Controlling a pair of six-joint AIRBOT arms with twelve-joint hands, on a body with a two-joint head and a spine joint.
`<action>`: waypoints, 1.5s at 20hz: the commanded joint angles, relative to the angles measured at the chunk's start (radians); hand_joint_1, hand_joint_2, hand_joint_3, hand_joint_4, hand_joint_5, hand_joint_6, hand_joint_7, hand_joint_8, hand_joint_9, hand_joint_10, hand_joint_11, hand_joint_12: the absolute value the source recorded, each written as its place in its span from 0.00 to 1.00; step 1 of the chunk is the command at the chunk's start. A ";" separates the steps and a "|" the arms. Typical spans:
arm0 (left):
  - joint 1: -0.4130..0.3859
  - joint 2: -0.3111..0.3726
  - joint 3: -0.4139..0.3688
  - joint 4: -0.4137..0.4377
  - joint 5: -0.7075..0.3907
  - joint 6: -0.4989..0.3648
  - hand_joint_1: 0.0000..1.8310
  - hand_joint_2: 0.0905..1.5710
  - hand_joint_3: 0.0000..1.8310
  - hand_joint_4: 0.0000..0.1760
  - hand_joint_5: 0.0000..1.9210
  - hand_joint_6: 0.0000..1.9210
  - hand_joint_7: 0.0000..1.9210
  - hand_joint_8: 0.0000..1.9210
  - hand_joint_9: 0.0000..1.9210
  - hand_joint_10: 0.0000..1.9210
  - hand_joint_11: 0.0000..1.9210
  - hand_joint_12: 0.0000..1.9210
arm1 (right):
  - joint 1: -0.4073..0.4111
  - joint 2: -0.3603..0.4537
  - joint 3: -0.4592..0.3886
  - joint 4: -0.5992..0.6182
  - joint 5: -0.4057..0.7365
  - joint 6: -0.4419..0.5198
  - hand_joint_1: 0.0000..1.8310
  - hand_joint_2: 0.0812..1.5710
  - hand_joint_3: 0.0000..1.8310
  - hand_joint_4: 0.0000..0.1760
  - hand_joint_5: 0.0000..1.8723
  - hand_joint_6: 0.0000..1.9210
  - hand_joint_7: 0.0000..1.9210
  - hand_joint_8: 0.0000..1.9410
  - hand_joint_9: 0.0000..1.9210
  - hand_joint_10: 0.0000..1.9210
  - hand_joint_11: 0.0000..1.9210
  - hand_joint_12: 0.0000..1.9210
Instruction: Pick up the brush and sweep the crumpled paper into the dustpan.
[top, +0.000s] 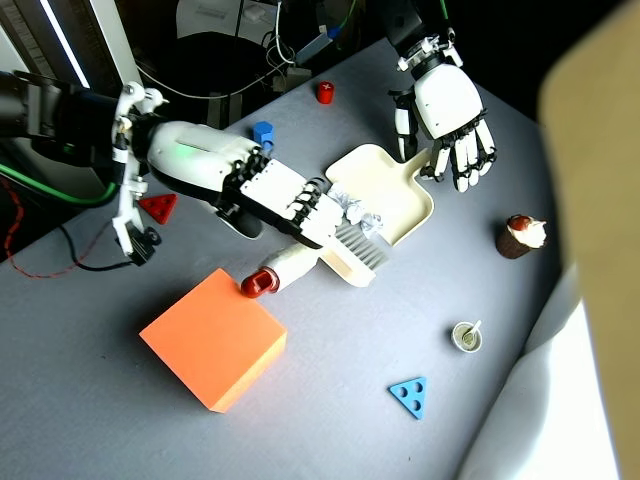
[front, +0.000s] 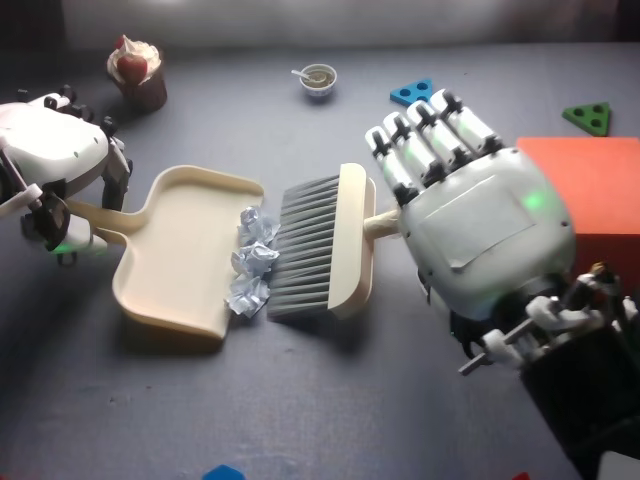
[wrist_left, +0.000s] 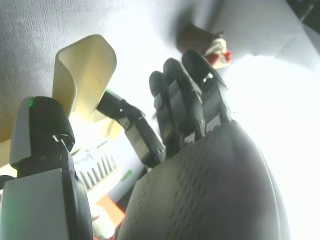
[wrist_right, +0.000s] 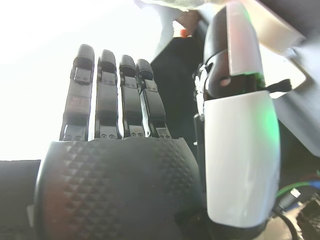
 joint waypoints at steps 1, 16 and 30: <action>-0.012 -0.001 0.003 0.020 -0.094 0.003 0.56 0.71 0.00 0.48 0.49 0.54 0.21 0.00 0.18 0.00 0.00 0.41 | 0.005 -0.001 0.014 -0.070 -0.078 -0.007 0.60 0.61 0.00 0.00 0.13 0.00 0.14 0.00 0.14 0.00 0.14 0.01; -0.016 -0.008 0.006 0.015 -0.086 -0.001 0.59 0.69 0.00 0.03 0.51 0.50 0.22 0.00 0.19 0.00 0.00 0.44 | 0.027 -0.101 0.193 -0.061 -0.034 -0.001 0.57 0.64 0.01 0.00 0.14 0.00 0.12 0.00 0.12 0.00 0.12 0.00; -0.018 0.004 0.009 0.022 -0.066 -0.001 0.58 0.72 0.00 0.00 0.47 0.57 0.21 0.00 0.17 0.00 0.00 0.41 | 0.019 -0.172 0.332 -0.049 0.005 0.036 0.55 0.64 0.00 0.00 0.12 0.00 0.13 0.00 0.12 0.00 0.11 0.00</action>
